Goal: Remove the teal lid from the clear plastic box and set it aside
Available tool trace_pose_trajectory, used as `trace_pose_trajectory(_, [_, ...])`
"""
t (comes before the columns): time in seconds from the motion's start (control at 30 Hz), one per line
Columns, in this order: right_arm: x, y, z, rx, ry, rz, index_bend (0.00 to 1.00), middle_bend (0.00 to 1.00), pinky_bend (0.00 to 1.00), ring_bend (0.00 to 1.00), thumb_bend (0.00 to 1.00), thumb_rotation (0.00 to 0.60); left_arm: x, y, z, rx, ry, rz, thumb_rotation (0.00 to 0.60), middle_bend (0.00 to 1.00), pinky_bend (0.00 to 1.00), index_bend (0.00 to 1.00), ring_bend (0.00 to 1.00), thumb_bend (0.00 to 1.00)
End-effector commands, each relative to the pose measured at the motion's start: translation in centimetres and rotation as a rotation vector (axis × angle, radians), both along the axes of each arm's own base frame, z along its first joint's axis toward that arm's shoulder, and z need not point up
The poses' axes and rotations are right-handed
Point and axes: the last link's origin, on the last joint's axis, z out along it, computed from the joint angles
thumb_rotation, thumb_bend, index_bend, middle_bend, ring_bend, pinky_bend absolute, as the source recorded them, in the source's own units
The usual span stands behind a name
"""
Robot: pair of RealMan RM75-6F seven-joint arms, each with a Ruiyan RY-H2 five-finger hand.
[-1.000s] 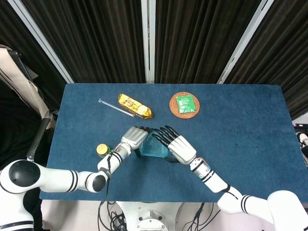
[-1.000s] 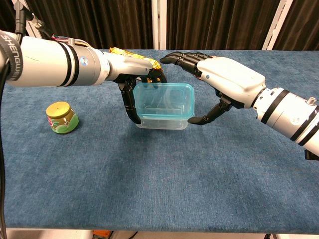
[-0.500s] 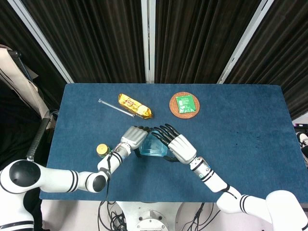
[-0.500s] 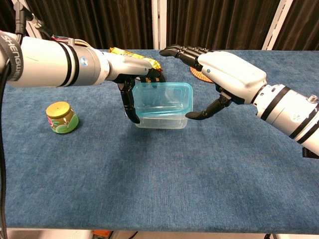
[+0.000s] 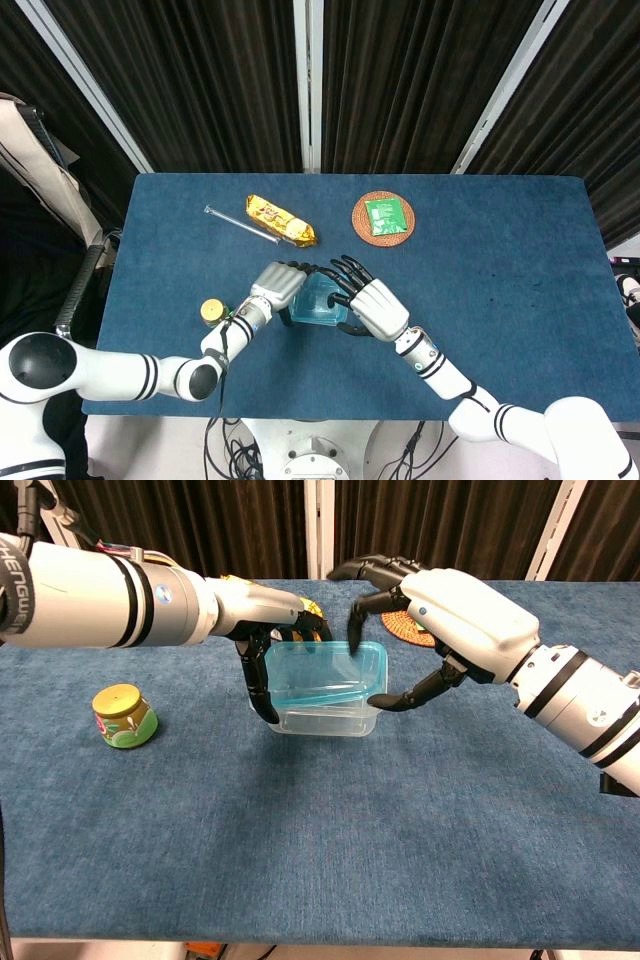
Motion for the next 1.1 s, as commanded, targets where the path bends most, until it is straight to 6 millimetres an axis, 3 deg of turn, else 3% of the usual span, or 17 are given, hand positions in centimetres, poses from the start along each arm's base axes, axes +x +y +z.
trace_pose_trajectory(0.03, [0.05,0.00,-0.14,-0.001,0.004,0.005,0.60,0.16,0.00,0.00,0.55,0.600,0.00,0.00,0.04,0.001,-0.003,0.001,0.600,0.16,0.26,0.11,0.21,0.06])
trace_pose_trajectory(0.2, [0.18,-0.07,-0.23,-0.003,-0.001,0.010,0.62,0.18,0.00,0.00,0.62,0.600,-0.10,-0.05,0.12,0.003,-0.008,0.003,0.600,0.16,0.26,0.11,0.21,0.06])
trace_pose_trajectory(0.47, [0.64,-0.33,-0.45,-0.007,0.006,0.015,0.64,0.19,0.00,0.00,0.65,0.600,-0.15,-0.11,0.18,0.007,-0.006,-0.004,0.600,0.15,0.26,0.11,0.21,0.06])
trace_pose_trajectory(0.73, [0.71,-0.36,-0.43,-0.013,0.013,0.015,0.77,0.25,0.00,0.00,0.91,0.600,-0.17,-0.20,0.35,0.005,-0.012,-0.002,0.600,0.12,0.24,0.07,0.17,0.06])
trace_pose_trajectory(0.93, [0.31,-0.37,-0.40,-0.012,0.016,0.002,0.83,0.26,0.00,0.00,0.99,0.600,-0.21,-0.29,0.46,0.001,-0.025,0.004,0.600,0.10,0.18,0.06,0.14,0.06])
trace_pose_trajectory(1.1, [0.32,-0.43,-0.23,-0.020,0.009,0.004,0.86,0.28,0.00,0.00,1.00,0.600,-0.23,-0.31,0.52,0.002,-0.028,0.003,0.600,0.07,0.15,0.05,0.11,0.06])
